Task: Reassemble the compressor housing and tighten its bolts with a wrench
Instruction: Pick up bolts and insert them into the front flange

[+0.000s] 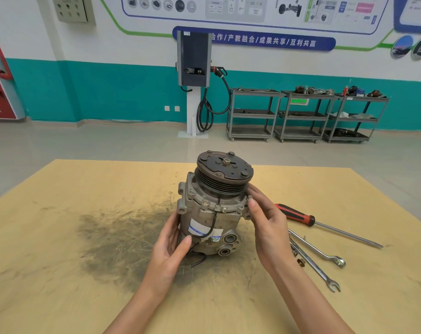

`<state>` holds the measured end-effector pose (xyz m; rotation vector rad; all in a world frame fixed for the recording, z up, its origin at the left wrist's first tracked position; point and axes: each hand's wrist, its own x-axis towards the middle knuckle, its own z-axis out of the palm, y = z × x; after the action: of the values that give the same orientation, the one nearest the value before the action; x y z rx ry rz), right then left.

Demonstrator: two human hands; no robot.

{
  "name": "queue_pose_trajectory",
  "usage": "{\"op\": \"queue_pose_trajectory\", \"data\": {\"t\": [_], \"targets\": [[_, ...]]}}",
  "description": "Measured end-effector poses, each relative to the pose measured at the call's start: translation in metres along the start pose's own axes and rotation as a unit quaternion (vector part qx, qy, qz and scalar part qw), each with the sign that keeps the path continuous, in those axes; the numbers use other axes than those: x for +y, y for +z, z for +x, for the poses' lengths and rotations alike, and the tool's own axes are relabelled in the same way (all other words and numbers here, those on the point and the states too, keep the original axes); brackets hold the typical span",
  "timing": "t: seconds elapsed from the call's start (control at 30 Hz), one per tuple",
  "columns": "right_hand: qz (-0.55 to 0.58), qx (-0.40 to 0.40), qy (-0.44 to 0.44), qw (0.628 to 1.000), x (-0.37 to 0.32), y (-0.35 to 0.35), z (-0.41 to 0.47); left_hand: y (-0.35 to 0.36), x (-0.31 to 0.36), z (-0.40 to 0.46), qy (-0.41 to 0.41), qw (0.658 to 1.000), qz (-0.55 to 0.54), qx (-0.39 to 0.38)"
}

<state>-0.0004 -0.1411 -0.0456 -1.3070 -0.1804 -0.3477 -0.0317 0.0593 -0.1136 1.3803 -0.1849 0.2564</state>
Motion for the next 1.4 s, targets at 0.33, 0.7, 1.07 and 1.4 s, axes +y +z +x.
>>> {"op": "queue_pose_trajectory", "data": {"t": [0.33,0.7,1.07,1.4], "targets": [[0.028,0.041,-0.017,0.999,0.0023,0.0043,0.0000,0.0014,0.0031,-0.0016,-0.001,1.000,-0.002,-0.001],[0.035,0.041,-0.012,0.998,0.0023,0.0041,0.0028,0.0018,0.0054,-0.0020,-0.006,1.000,-0.001,0.001],[0.049,0.051,0.015,0.997,0.0020,0.0048,0.0063,0.0018,0.0060,-0.0021,-0.013,1.000,-0.001,-0.002],[0.082,0.042,0.044,0.995,-0.0030,0.0050,0.0079,0.0018,0.0083,-0.0034,-0.008,1.000,0.005,-0.003]]}}
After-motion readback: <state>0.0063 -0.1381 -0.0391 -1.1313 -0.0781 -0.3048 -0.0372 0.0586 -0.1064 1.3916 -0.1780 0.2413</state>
